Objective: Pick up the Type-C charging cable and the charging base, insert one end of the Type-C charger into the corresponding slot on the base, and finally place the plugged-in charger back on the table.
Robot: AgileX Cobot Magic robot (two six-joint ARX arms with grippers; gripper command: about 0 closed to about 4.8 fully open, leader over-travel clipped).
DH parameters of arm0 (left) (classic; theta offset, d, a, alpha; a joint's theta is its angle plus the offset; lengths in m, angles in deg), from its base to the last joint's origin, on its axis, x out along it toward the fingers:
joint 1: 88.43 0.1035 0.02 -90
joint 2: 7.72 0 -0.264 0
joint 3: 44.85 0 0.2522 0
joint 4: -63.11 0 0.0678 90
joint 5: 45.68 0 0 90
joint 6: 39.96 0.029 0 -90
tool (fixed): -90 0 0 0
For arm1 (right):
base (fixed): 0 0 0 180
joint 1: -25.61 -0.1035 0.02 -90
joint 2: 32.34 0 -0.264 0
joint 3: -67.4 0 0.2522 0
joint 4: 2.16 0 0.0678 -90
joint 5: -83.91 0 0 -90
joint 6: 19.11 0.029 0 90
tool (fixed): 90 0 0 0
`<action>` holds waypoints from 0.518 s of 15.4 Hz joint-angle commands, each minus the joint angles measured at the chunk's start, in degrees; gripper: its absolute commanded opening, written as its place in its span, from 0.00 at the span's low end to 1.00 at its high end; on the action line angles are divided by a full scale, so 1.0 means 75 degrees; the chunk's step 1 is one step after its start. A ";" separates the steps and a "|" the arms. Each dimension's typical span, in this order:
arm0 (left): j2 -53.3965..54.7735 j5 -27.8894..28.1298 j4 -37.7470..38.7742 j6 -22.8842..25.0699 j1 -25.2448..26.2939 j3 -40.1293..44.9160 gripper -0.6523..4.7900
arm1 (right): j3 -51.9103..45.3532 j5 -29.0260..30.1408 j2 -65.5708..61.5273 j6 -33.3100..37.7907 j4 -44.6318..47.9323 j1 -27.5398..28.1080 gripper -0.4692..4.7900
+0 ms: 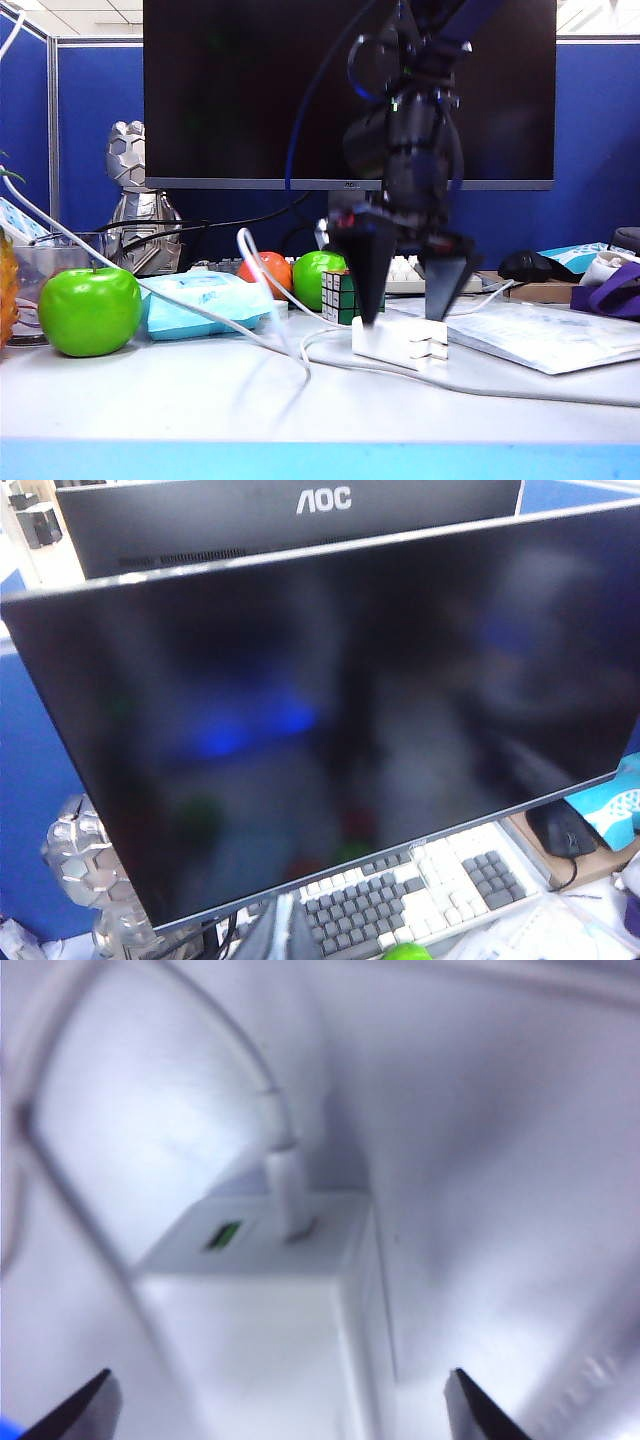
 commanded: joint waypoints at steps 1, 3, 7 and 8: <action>-0.0201 0.0035 -0.0058 0.0009 -0.0006 -0.0023 0.11 | 0.0997 0.0041 0.0481 0.0087 -0.0440 -0.0017 0.89; -0.0289 0.0058 -0.0041 0.0009 -0.0006 -0.0023 0.11 | 0.1717 0.0035 0.0965 0.0213 -0.0481 -0.0017 0.74; -0.0708 0.0058 0.0184 0.0015 -0.0006 -0.0023 0.11 | 0.3430 0.0035 0.2416 0.0210 -0.0571 -0.0017 0.09; -0.0863 0.0058 0.0300 0.0015 -0.0006 -0.0023 0.11 | 0.3652 0.0038 0.2911 0.0207 -0.0592 -0.0017 0.09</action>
